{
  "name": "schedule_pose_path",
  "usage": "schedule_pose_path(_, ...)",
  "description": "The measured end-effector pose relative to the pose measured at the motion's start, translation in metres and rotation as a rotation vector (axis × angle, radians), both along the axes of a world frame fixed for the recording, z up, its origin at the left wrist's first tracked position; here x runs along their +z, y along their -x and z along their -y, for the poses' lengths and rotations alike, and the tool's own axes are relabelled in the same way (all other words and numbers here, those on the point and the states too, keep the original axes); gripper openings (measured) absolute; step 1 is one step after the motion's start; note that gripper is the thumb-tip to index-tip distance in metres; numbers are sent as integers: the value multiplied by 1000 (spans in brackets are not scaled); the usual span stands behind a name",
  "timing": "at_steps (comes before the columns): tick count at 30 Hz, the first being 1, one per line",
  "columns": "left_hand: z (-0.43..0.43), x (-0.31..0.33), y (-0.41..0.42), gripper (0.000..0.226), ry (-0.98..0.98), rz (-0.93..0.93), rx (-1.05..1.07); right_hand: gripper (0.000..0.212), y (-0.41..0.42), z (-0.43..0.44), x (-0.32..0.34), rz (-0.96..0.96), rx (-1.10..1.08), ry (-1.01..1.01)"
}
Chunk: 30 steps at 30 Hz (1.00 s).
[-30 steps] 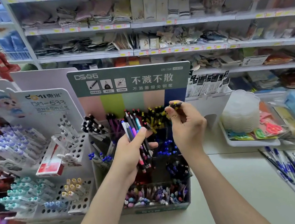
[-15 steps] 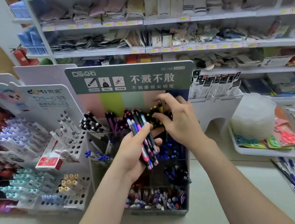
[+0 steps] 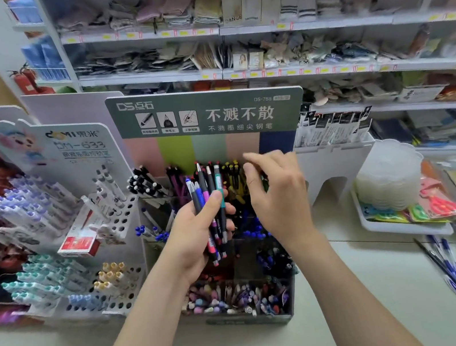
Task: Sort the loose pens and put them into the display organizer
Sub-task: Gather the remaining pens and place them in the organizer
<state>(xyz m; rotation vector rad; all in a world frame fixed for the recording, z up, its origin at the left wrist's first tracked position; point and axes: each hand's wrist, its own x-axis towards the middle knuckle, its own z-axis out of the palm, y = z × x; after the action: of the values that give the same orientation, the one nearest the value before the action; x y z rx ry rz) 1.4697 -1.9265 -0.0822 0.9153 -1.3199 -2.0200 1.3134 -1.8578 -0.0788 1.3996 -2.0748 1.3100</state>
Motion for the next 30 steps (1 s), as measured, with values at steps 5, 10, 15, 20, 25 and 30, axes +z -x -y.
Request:
schedule_pose_path(5, 2, 1, -23, 33, -78, -48, -149, 18, -41, -2, 4, 729, 245, -182)
schedule_pose_path(10, 6, 0, -44, 37, -144, 5, -179, 10, -64, -2, -4, 943, 161, -62)
schedule_pose_path(15, 10, -5, -50, 27, -236, 30, -138, 13, -77, -6, -6, 996, 54, 221)
schedule_pose_path(20, 13, -2, -45, 27, -274, -34, -183, 29, -61, -26, 3, 437, -259, 494)
schedule_pose_path(25, 10, 4, -35, 30, -383, -100, -236, 30, -10, -25, -10, 172, -327, 269)
schedule_pose_path(30, 6, 7, -33, 33, -424, -123, -269, 31, 12, -14, -27, -40, -212, -130)
